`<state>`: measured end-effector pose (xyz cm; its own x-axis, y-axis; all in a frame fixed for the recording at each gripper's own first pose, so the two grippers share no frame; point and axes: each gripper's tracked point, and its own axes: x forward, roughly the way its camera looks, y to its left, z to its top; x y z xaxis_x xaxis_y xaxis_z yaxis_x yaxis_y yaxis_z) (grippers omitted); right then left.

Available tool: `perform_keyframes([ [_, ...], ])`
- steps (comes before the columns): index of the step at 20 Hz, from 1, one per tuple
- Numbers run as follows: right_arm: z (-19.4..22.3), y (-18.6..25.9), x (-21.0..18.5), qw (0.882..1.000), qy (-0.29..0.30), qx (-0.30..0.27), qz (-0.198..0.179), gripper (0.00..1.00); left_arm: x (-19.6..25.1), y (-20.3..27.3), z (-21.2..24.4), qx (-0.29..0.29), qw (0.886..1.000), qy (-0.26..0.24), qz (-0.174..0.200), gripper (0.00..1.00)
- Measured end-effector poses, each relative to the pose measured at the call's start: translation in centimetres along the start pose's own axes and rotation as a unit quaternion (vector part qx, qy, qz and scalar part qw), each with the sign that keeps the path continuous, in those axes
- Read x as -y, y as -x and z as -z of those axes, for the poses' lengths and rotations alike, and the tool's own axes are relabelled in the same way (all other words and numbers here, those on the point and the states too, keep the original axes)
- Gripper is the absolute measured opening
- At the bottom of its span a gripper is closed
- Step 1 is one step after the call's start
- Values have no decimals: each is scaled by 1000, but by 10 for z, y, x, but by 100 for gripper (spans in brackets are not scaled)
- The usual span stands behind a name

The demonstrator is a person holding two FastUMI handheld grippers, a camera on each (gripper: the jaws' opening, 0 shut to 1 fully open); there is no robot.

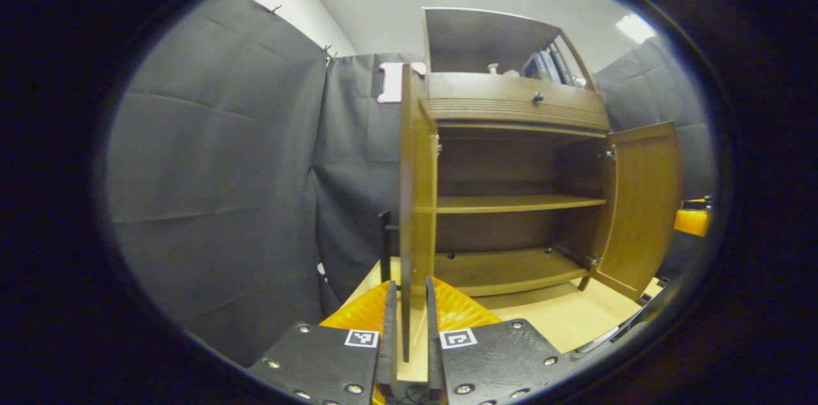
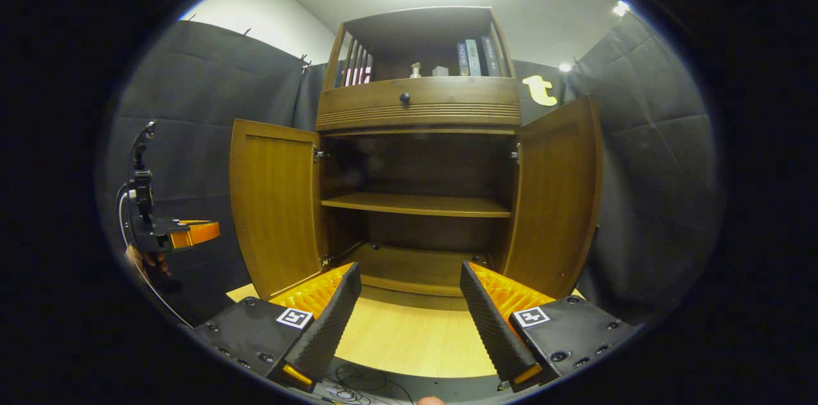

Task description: Open the right door of the double-door shoe cabinet with the right hand, and open the left door with the left hand.

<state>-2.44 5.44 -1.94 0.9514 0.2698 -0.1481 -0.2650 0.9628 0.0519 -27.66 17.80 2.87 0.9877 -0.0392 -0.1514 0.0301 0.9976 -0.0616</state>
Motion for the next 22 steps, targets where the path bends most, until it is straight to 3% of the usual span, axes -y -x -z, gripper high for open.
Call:
perform_keyframes([
  [4,-2,15,28,999,-5,9,38,94,41,26,-16,17,1000,1,14,20],
  [6,-2,22,36,999,-2,11,49,94,52,33,-18,19,1000,1,16,23],
  [7,-2,24,40,998,-2,13,54,100,57,36,-18,18,1000,0,18,24],
  [8,-3,26,43,998,-4,14,58,98,57,41,-19,21,1000,-3,16,28],
  [9,-4,28,46,998,-5,17,62,98,57,43,-22,24,1000,-6,14,41],
  [12,-6,30,53,997,-9,20,71,98,56,49,-29,35,999,-10,5,64],
  [13,-6,30,55,997,-9,19,73,94,52,49,-32,38,999,-10,-3,72],
  [16,-7,32,60,997,-6,22,80,98,48,50,-28,38,999,-9,-18,94],
  [19,-9,32,62,996,-6,24,82,94,46,49,-30,39,999,-11,-27,94],
  [22,-10,32,63,996,-5,27,84,98,44,50,-30,41,998,-13,-35,94],
])
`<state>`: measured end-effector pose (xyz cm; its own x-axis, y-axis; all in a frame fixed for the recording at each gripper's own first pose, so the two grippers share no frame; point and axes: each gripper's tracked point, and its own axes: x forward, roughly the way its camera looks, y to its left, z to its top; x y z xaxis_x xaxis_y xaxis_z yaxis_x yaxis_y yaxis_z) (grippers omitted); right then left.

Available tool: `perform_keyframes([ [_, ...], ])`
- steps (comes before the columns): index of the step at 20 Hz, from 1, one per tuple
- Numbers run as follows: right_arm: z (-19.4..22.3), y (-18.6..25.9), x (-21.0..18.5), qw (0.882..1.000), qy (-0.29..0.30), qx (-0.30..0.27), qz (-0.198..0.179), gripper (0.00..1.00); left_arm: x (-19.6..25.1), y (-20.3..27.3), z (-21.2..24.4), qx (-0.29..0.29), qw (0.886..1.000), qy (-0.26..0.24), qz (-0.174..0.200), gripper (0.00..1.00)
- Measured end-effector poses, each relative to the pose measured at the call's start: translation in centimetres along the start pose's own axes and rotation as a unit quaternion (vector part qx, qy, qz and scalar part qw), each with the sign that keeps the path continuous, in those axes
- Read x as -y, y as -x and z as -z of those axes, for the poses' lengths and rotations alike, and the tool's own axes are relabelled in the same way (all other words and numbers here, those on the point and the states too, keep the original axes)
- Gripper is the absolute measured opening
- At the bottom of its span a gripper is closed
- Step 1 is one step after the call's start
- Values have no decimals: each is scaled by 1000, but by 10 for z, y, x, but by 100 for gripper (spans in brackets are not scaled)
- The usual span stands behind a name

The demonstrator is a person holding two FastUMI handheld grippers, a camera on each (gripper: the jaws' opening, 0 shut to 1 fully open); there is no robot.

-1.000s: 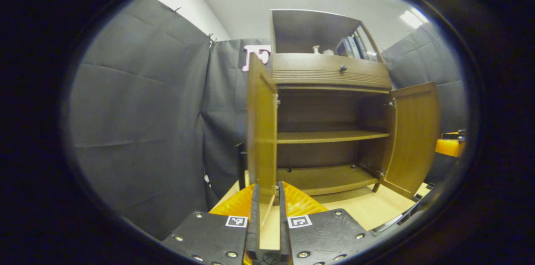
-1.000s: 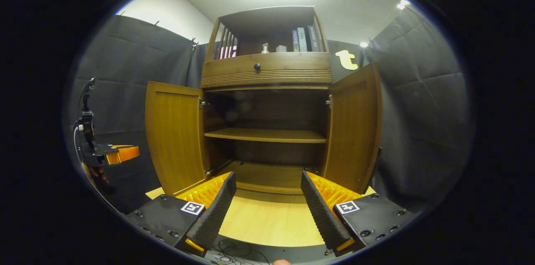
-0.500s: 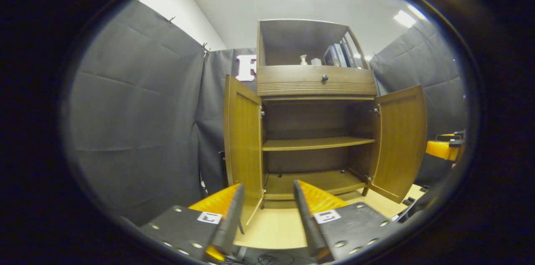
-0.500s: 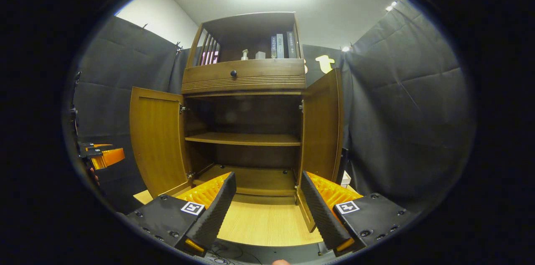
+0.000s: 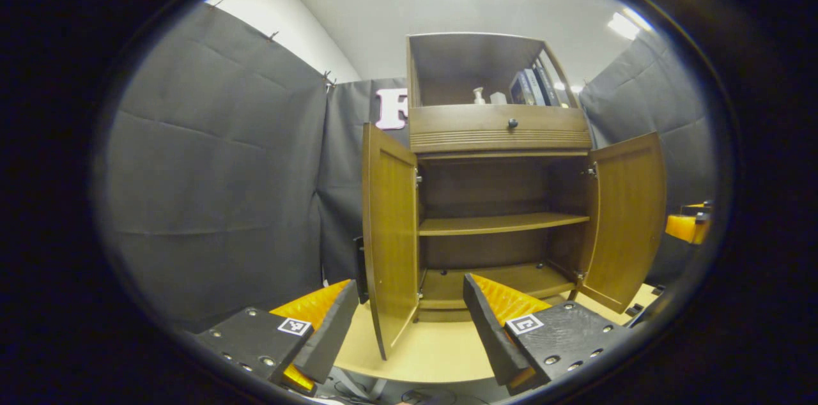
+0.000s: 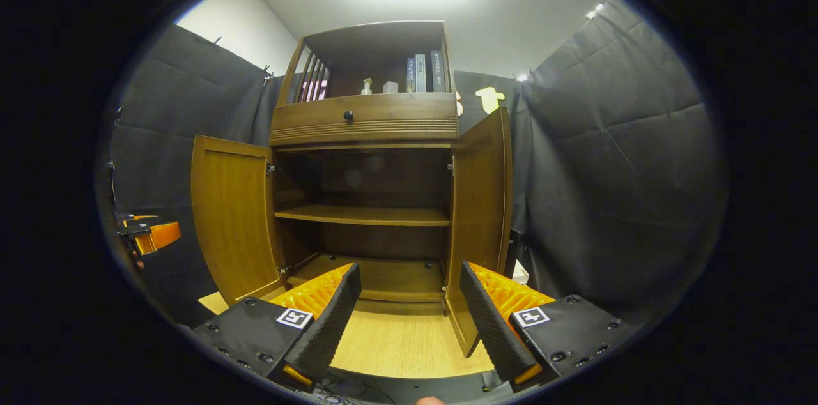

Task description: Open the right door of the double-door shoe cabinet with the right hand, and open the left door with the left hand.

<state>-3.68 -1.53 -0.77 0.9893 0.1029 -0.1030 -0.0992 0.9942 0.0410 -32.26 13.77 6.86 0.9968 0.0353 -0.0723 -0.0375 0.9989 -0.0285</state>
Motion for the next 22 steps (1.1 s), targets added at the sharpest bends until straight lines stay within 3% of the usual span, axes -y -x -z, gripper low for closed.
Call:
perform_keyframes([
  [2,-1,-2,0,1000,4,1,2,94,0,0,-1,2,1000,2,-5,94],
  [5,-1,-1,-1,1000,5,3,3,94,0,0,-2,6,1000,2,-10,94],
  [6,-3,-2,0,1000,5,4,3,98,0,-1,-2,7,1000,2,-11,94],
  [9,-4,-5,0,1000,6,5,7,98,1,-1,-2,9,1000,-2,-13,94],
  [10,-3,-5,1,1000,5,5,8,94,1,0,-3,10,1000,-3,-14,94],
  [16,-4,-8,7,1000,-1,8,16,94,2,-2,-4,14,1000,-5,-12,94],
  [17,-5,-8,8,1000,0,9,18,98,2,-2,-3,14,1000,-5,-11,94],
  [18,-4,-9,8,1000,0,9,19,94,1,-3,-4,14,1000,-7,-11,94],
  [22,-4,-11,10,1000,2,9,21,94,3,-8,-5,16,1000,-13,-7,94],
])
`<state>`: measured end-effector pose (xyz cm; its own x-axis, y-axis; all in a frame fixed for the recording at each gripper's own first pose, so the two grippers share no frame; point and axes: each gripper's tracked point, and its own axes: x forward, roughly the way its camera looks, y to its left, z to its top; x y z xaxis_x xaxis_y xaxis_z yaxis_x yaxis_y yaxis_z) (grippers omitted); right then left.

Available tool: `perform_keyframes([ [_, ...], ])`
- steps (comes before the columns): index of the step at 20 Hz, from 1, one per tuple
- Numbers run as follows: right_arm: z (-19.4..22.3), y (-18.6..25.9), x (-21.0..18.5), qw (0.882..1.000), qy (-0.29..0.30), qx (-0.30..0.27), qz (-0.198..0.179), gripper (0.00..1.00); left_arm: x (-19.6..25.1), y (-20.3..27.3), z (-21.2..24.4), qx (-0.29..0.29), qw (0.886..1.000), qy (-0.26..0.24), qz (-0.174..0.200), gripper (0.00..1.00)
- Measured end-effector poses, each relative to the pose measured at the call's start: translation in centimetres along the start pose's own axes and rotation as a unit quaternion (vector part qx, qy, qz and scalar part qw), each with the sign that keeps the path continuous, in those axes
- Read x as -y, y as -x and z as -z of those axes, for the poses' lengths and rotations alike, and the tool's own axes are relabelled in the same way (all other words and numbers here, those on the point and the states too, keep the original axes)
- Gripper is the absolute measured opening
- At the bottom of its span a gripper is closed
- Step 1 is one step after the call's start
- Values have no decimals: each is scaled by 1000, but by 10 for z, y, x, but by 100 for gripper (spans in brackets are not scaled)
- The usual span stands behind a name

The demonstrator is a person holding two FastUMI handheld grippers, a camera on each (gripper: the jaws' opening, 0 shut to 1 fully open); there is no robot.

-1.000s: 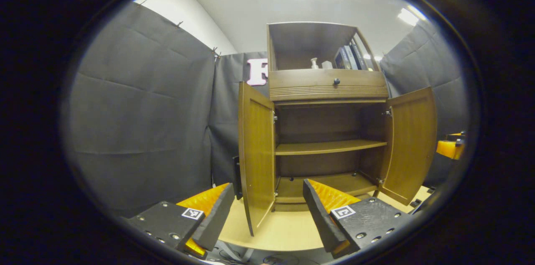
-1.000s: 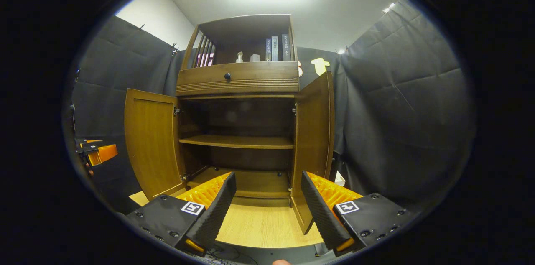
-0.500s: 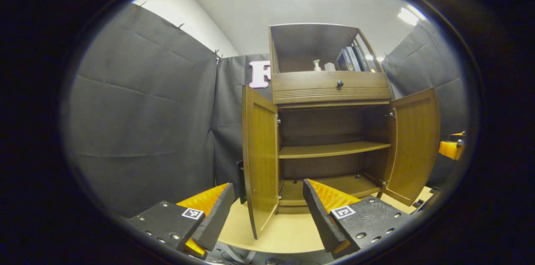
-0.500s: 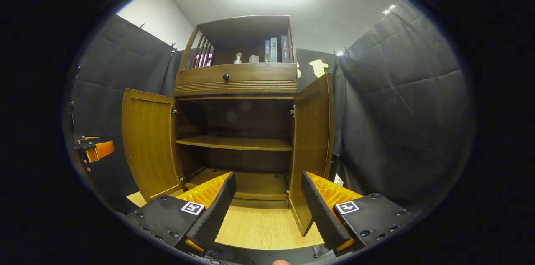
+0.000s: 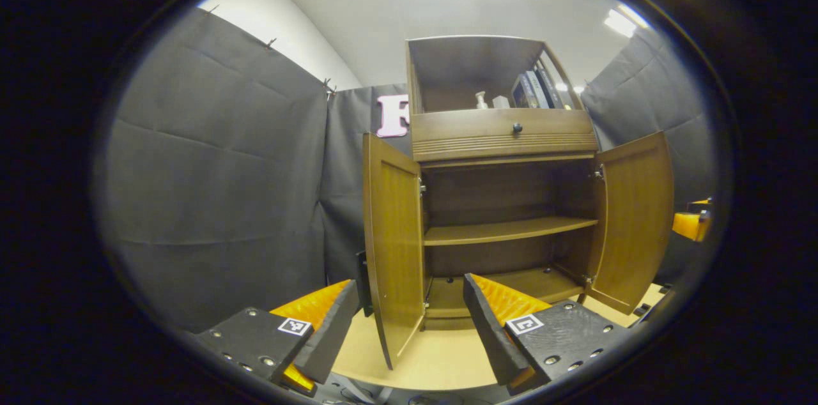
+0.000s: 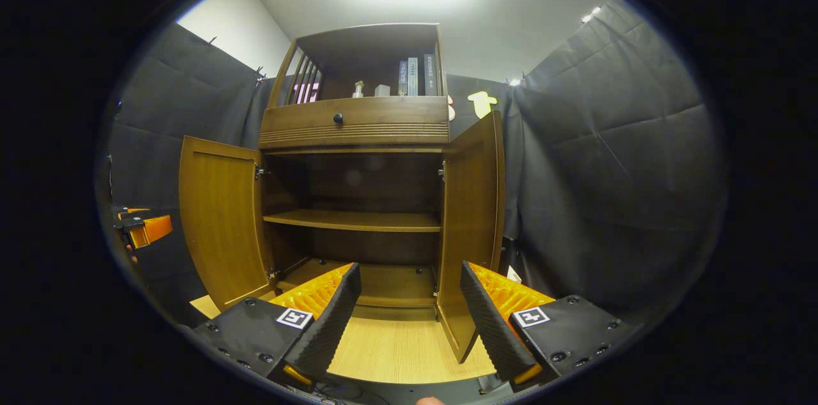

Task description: Open the right door of the double-door shoe cabinet with the right hand, and open the left door with the left hand.

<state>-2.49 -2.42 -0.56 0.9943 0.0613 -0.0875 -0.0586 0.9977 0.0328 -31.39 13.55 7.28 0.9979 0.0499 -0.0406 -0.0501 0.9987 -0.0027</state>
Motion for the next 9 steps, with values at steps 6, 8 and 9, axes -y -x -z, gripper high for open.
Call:
perform_keyframes([
  [6,0,-5,-2,1000,1,-2,3,94,5,-12,3,-1,1000,-3,7,94],
  [8,1,-7,-2,1000,1,-2,3,94,6,-13,4,0,1000,-2,9,94],
  [9,1,-8,-3,1000,1,-2,3,94,6,-14,4,1,1000,-2,9,94],
])
